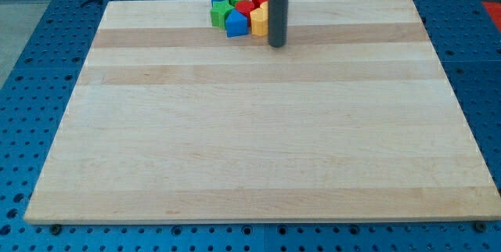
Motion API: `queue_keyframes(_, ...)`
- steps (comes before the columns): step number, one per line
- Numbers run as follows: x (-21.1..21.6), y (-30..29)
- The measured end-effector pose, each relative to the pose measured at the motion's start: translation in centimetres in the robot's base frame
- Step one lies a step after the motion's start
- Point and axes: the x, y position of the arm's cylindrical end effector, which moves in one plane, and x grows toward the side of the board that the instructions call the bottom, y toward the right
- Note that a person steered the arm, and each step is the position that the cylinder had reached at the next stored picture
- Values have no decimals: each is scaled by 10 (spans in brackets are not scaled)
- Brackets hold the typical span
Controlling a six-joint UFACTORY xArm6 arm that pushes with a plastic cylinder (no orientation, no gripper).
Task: Move your arm towards the top center of the board
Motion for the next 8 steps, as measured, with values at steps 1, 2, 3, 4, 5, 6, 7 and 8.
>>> queue_keyframes(1, 2, 68)
queue_keyframes(2, -46, 108)
queue_keyframes(3, -109, 103)
queue_keyframes(4, -137, 87)
queue_keyframes(5, -137, 78)
queue_keyframes(6, -137, 78)
queue_keyframes(7, -136, 43)
queue_keyframes(8, -131, -44)
